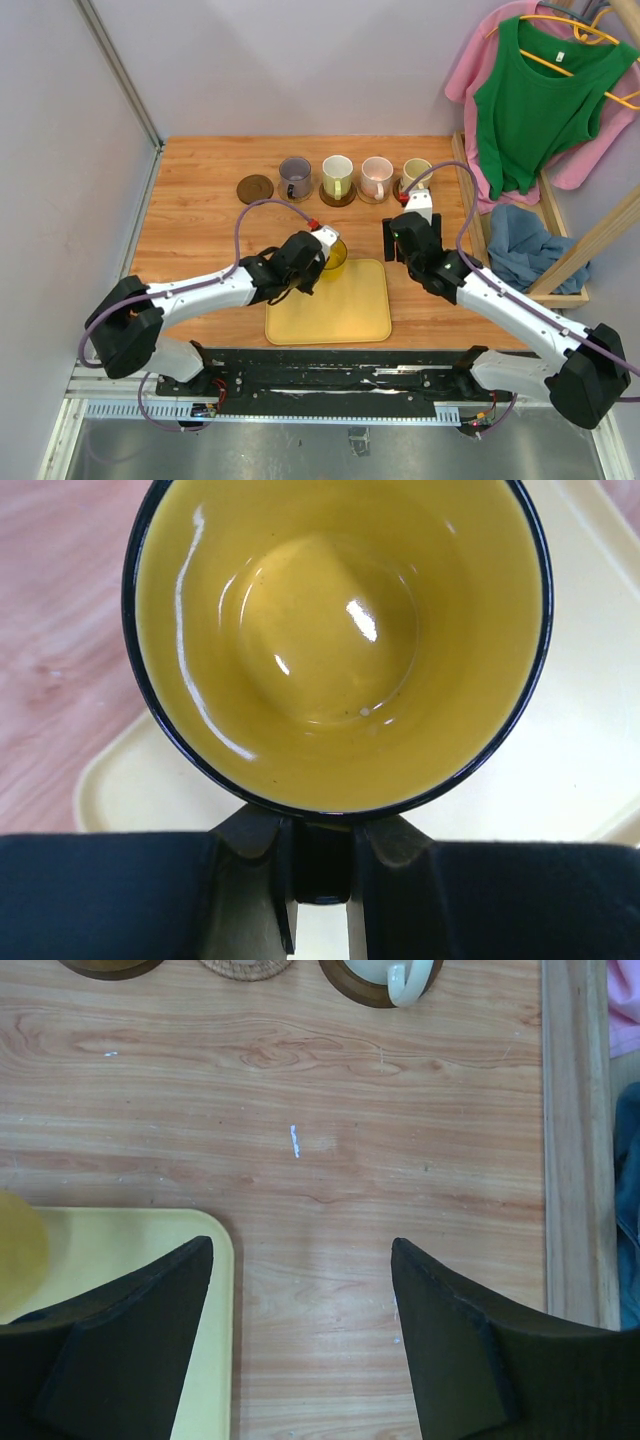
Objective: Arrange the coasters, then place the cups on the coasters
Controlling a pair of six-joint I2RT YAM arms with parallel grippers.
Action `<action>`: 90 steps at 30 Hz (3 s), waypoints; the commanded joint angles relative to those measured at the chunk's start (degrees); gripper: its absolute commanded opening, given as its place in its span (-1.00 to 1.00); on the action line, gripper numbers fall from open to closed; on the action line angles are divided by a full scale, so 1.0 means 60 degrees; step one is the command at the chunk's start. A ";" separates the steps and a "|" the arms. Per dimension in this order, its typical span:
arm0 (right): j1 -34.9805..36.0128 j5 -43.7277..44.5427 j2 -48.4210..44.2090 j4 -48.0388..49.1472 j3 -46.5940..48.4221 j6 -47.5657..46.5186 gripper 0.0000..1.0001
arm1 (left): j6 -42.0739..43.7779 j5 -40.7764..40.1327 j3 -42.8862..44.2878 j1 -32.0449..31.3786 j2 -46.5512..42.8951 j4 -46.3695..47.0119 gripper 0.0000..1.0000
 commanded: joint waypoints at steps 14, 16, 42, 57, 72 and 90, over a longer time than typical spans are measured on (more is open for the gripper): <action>-0.1285 -0.0568 0.0241 0.0785 -0.0698 -0.0211 0.40 | -0.0432 -0.1241 0.0720 0.4219 -0.0083 0.2986 -0.99; -0.1391 -0.0583 0.0256 0.0829 -0.0725 -0.0267 0.40 | -0.0327 -0.1191 0.1160 0.4668 0.0504 0.3153 -0.99; -0.2019 -0.1758 0.1378 0.1116 -0.0118 -0.0377 0.37 | -0.0186 -0.0429 0.4758 0.6761 0.5032 0.3003 -0.99; -0.2020 -0.2141 0.1590 0.1078 -0.0007 -0.0277 0.37 | -0.0085 -0.0427 0.4623 0.6761 0.5025 0.2528 -0.99; -0.2020 -0.2444 0.1774 0.0954 0.0068 -0.0203 0.38 | -0.0061 -0.0504 0.4599 0.6761 0.5084 0.2125 -0.99; -0.2020 -0.2702 0.1852 0.0903 0.0104 -0.0137 0.38 | -0.0228 -0.0598 0.4495 0.6761 0.4995 0.1814 -0.99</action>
